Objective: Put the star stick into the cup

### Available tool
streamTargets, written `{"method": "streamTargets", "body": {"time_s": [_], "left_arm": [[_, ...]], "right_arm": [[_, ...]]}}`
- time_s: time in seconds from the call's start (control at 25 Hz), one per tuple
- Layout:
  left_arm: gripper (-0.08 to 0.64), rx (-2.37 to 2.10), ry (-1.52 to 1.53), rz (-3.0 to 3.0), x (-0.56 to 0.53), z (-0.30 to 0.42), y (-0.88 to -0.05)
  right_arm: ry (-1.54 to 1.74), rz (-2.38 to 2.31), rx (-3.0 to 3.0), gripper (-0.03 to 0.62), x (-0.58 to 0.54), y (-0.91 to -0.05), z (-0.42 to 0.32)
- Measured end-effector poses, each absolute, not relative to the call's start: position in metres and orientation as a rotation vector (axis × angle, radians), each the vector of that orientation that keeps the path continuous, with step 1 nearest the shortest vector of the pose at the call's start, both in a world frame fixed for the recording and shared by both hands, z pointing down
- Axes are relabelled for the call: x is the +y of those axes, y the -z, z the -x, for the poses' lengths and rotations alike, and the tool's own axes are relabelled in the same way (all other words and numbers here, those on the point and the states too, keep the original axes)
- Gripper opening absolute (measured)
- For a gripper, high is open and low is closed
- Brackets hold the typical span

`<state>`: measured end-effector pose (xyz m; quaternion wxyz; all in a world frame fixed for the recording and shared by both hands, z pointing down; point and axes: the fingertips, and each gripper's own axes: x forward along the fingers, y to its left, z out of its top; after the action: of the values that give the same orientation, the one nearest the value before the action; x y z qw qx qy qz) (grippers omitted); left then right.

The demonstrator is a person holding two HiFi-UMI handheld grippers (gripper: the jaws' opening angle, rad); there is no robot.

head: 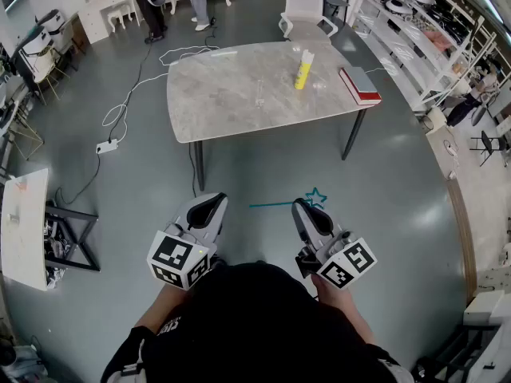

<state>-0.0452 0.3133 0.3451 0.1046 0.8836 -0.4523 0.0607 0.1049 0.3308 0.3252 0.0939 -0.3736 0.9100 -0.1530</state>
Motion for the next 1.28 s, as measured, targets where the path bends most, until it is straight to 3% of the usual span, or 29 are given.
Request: {"method": "streamTargets", "body": {"time_s": [0.72,1.28], "left_arm": [[0.008,-1.397,-0.190,-2.581,0.317,-0.003,-0.348],[0.007,-1.363,-0.224,-2.604,0.227,0.017,-0.364]], "right_arm": [[0.521,1.036,2.665,0.028,0.335,-0.338,-0.165],[0.610,1.096,2.634,0.028,0.249,-0.359,-0.146]]}}
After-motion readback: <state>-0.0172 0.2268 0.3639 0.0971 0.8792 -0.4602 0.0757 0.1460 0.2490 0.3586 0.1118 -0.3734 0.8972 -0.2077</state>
